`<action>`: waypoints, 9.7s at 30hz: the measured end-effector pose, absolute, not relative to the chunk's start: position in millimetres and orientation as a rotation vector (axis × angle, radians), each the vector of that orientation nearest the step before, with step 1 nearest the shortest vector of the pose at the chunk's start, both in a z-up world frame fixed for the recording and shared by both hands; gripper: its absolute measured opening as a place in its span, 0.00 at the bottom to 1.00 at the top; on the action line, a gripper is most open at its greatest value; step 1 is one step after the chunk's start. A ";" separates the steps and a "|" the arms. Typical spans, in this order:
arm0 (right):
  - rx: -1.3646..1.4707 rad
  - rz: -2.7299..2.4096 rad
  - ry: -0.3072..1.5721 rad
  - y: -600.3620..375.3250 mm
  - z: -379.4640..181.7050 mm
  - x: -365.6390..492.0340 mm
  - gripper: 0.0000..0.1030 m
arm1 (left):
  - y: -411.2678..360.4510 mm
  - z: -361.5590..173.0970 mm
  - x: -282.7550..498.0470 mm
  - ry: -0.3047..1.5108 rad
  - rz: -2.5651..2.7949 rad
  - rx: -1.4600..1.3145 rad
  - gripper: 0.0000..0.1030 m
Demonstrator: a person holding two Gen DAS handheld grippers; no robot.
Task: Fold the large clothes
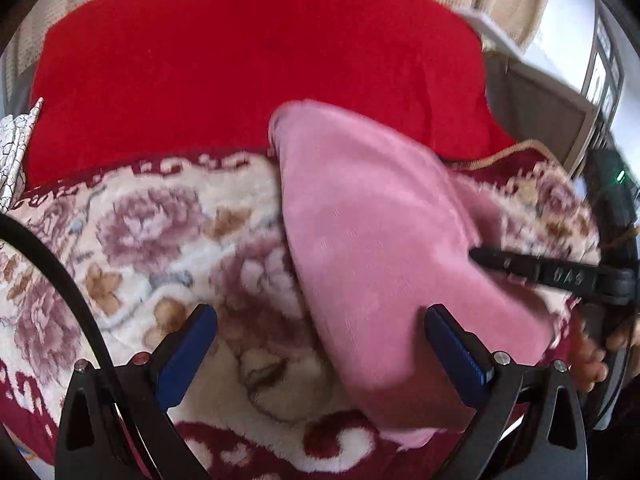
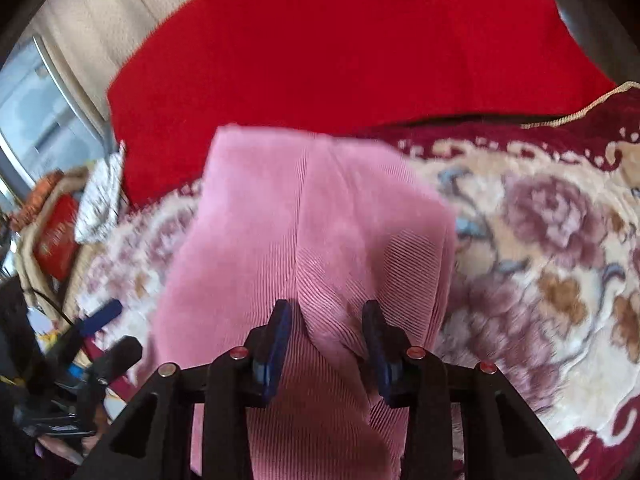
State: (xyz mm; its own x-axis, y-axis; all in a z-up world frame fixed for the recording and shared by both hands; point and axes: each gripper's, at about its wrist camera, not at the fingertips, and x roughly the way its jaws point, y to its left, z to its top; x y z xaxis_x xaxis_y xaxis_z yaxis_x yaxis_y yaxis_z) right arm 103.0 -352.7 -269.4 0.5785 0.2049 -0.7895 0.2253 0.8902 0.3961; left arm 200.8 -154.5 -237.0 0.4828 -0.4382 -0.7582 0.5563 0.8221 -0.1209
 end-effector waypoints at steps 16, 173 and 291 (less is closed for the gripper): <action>0.546 -0.066 1.019 -378.1 -271.6 157.1 0.42 | -158.7 -240.3 215.4 0.892 -0.627 0.089 1.00; 0.822 0.416 0.863 -374.0 -317.2 118.1 0.71 | -174.6 -268.0 256.6 1.052 -0.962 -0.230 0.68; 0.096 -0.129 0.633 -199.8 -67.8 -68.1 0.69 | -51.2 -48.5 19.4 0.340 -0.132 0.224 0.94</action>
